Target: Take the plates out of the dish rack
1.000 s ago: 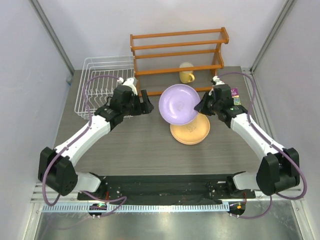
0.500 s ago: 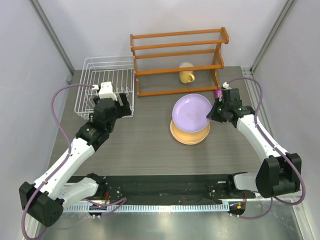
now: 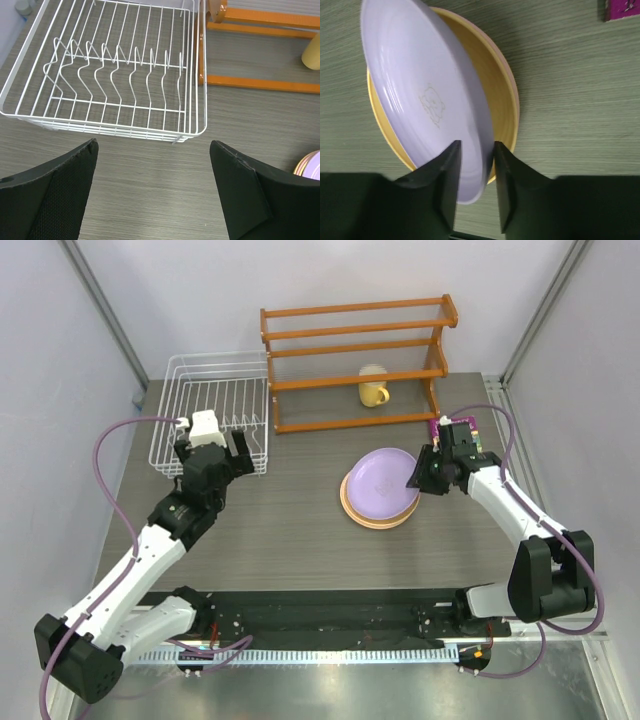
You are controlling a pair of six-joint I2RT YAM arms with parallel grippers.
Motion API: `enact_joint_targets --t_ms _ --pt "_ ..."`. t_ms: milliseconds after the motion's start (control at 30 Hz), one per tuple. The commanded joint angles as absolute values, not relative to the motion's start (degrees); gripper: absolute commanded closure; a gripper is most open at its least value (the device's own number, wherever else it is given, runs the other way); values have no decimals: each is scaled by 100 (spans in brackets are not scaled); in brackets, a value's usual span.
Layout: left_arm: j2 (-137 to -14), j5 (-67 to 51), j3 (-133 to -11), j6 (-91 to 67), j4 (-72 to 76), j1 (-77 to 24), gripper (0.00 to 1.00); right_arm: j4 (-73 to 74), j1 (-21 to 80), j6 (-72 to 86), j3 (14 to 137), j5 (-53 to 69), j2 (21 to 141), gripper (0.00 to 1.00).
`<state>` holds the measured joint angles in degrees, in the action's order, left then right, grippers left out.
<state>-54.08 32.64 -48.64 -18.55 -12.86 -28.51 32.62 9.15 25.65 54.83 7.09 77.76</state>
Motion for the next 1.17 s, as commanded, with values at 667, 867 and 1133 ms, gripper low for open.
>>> enact_joint_targets --t_ms 667,867,1133 --pt "-5906 3928 -5431 -2355 -1642 -2856 1 3226 888 2074 5432 -1273 5731 0" --pt "-5880 4017 -5546 -2356 -1776 -2856 0 3033 888 2354 5344 -1661 5142 0" --pt "-5450 4025 -5458 -2197 -1513 -2856 0 2427 896 2671 4510 -2160 4360 0"
